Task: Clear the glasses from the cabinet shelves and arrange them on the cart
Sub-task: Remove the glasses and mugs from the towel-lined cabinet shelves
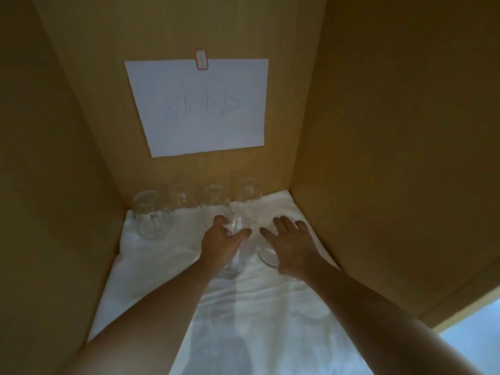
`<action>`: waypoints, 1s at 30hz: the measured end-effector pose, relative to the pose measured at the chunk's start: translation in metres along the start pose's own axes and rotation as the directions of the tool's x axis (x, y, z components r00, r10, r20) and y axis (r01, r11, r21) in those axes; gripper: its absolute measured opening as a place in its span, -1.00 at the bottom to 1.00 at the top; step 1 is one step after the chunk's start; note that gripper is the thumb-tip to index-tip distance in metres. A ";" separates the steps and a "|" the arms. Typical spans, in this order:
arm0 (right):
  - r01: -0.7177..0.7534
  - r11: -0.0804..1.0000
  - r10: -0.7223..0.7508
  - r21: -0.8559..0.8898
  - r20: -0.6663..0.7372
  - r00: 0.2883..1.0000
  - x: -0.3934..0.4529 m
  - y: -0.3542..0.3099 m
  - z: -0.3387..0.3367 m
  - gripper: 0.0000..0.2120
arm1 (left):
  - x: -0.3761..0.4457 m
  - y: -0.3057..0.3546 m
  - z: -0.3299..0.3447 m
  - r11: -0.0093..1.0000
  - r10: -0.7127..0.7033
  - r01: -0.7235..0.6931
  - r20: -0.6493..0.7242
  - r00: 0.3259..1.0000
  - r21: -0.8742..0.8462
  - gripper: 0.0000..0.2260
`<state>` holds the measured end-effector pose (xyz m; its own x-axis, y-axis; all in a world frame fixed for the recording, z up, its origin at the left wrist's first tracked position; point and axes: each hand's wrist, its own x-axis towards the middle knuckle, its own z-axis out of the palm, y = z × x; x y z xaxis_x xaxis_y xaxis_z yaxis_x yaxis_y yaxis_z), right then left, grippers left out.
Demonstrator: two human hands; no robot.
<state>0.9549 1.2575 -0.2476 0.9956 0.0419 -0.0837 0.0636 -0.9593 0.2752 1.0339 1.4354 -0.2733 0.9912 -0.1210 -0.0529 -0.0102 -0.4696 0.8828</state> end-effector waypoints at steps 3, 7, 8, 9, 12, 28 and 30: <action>-0.051 0.997 0.053 0.050 -0.043 0.998 0.005 0.000 0.004 -0.06 | 0.007 -0.005 -0.007 1.000 -0.015 0.015 0.010 1.000 0.003 -0.35; -0.213 0.942 0.237 0.258 -0.067 0.969 0.018 0.005 0.001 0.00 | 0.015 -0.006 -0.012 0.997 -0.019 0.015 0.049 0.999 0.075 -0.45; -0.270 0.897 0.314 0.350 -0.075 0.946 0.022 0.009 0.000 0.01 | 0.017 -0.006 -0.013 0.997 -0.016 0.011 0.062 0.998 0.082 -0.45; -0.325 0.820 0.401 0.471 -0.069 0.913 0.027 0.013 -0.001 0.02 | 0.018 -0.006 -0.013 0.996 -0.016 0.010 0.070 0.997 0.084 -0.45; -0.308 0.326 0.602 0.894 0.055 0.797 0.046 0.024 -0.007 -0.21 | 0.021 -0.007 -0.012 0.996 -0.037 0.030 0.080 0.996 0.082 -0.45; -0.124 -0.291 0.557 0.949 0.273 0.785 0.115 0.042 0.009 -0.41 | 0.027 -0.010 -0.009 0.994 -0.076 0.070 0.067 0.995 0.078 -0.29; -0.153 -0.255 0.526 0.955 0.270 0.806 0.121 0.043 0.010 -0.38 | 0.027 -0.012 -0.007 0.994 -0.071 0.066 0.051 0.996 0.083 -0.29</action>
<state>1.0769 1.2182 -0.2554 0.8175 -0.5467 -0.1813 -0.2345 -0.0285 -0.9717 1.0619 1.4442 -0.2816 0.9814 -0.1324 -0.1390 0.0445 -0.5472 0.8358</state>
